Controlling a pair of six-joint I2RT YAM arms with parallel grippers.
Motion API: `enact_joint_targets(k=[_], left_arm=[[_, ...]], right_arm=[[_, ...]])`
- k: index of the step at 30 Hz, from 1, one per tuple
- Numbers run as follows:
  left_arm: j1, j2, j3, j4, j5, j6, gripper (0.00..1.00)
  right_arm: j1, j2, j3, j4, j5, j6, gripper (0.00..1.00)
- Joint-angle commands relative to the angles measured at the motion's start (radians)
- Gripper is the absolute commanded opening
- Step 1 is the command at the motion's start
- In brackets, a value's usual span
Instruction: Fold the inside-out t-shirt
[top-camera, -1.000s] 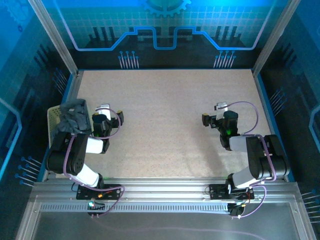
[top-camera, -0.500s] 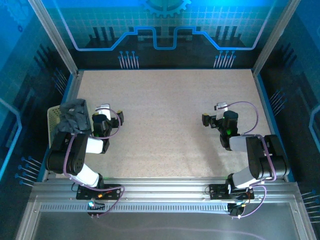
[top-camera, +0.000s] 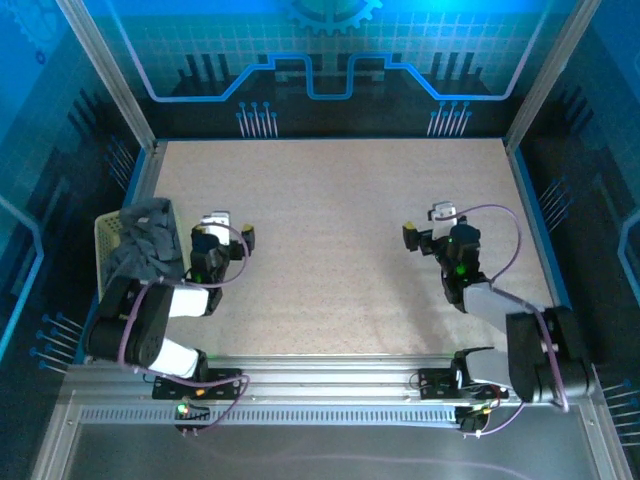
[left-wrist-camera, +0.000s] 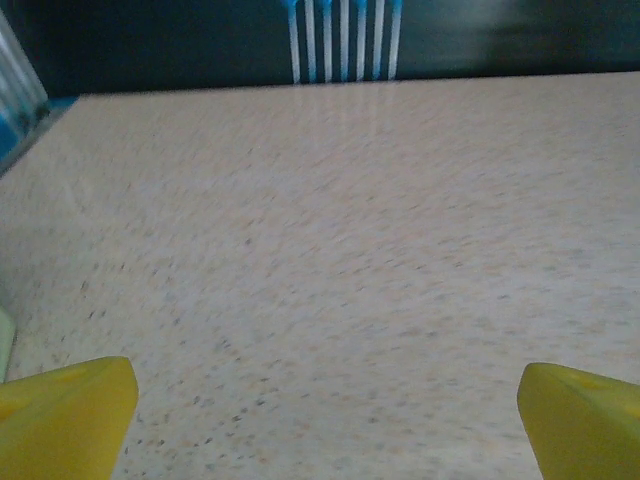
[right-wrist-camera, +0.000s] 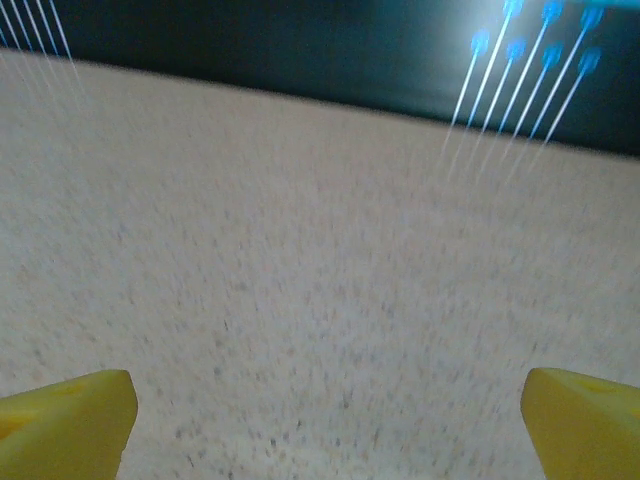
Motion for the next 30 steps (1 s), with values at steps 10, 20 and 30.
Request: enact_joint_targets(k=[10, 20, 30], left_arm=[[-0.093, -0.428, 0.451, -1.038, -0.356, -0.538, 0.99], [0.154, -0.375, 0.638, -1.676, -0.398, -0.756, 0.99], [0.493, -0.116, 0.722, -1.805, -0.284, -0.851, 0.99]], right_arm=[[-0.030, -0.312, 0.384, -0.749, 0.058, 0.400, 1.00], [-0.167, -0.349, 0.401, -0.886, -0.117, 0.530, 1.00], [-0.123, -0.352, 0.346, -0.915, -0.105, 0.540, 1.00]])
